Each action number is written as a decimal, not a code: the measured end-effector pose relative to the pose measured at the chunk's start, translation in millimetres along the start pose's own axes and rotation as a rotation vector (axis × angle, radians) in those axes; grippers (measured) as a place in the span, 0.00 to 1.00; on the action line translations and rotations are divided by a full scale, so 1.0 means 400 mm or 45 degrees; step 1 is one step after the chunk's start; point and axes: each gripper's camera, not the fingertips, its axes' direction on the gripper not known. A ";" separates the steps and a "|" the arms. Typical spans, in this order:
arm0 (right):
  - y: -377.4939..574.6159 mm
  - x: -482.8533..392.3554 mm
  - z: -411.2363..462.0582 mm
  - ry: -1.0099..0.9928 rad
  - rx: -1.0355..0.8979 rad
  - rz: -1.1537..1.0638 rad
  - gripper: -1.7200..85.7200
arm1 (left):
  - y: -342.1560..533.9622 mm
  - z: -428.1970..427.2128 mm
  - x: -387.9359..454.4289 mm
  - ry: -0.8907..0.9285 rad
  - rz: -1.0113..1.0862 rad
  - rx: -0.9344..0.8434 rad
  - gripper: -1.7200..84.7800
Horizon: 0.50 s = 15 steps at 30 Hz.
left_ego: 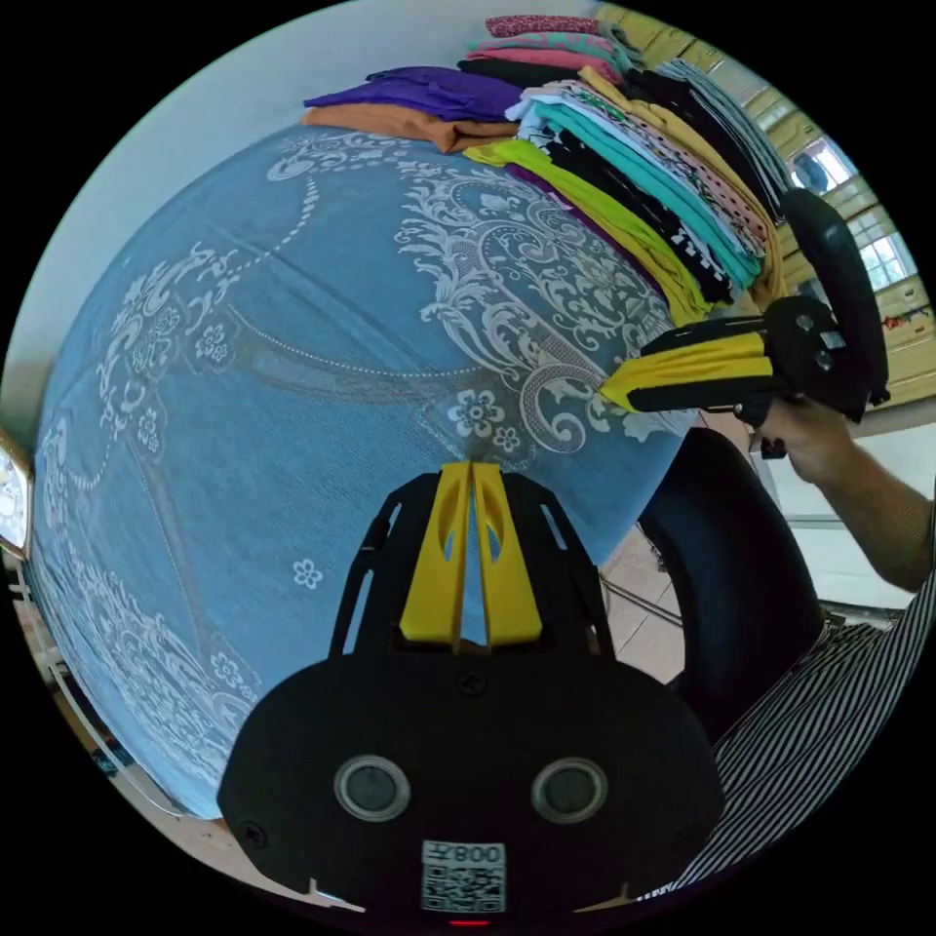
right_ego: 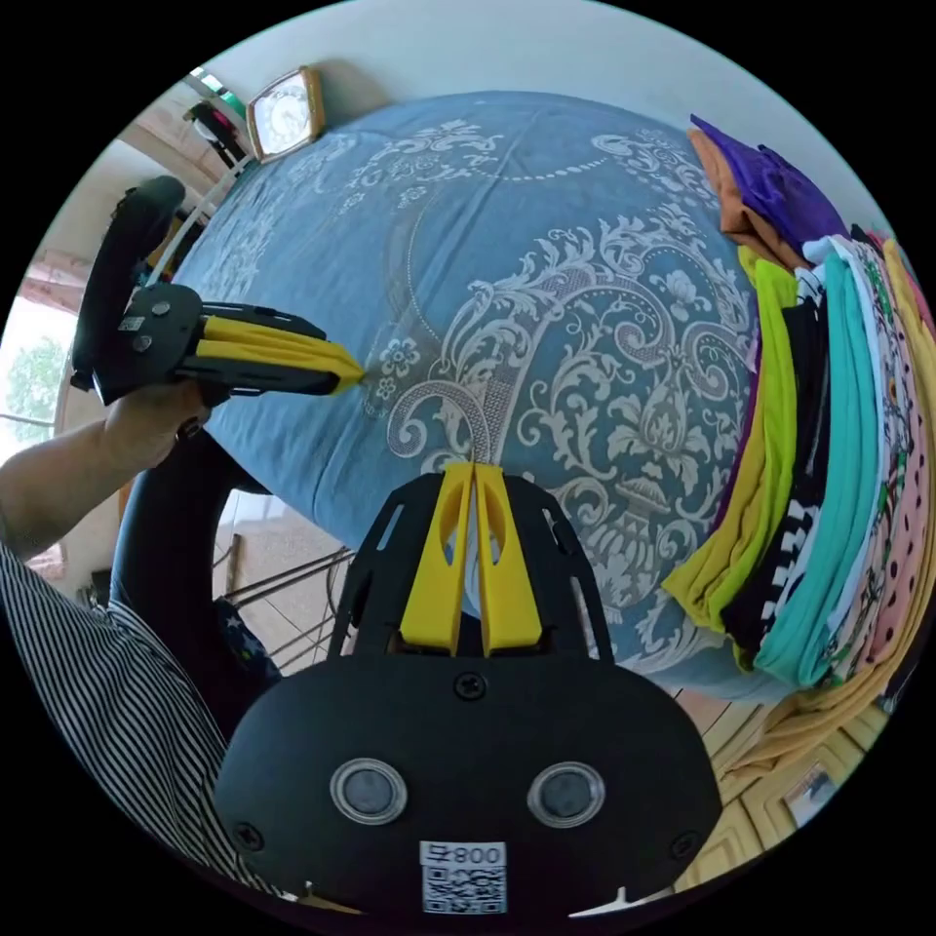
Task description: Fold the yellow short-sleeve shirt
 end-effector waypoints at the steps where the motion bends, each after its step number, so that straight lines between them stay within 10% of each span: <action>1: 0.014 -0.001 -0.001 0.007 0.003 0.003 0.02 | 0.008 0.007 -0.002 0.035 -0.031 0.010 0.02; 8: 0.201 0.078 -0.188 -0.233 0.198 0.004 0.03 | 0.034 0.047 0.042 -0.007 -0.022 0.006 0.02; 15: 0.468 0.490 -0.564 0.198 0.750 0.570 0.11 | 0.064 0.093 0.070 -0.030 -0.031 0.000 0.02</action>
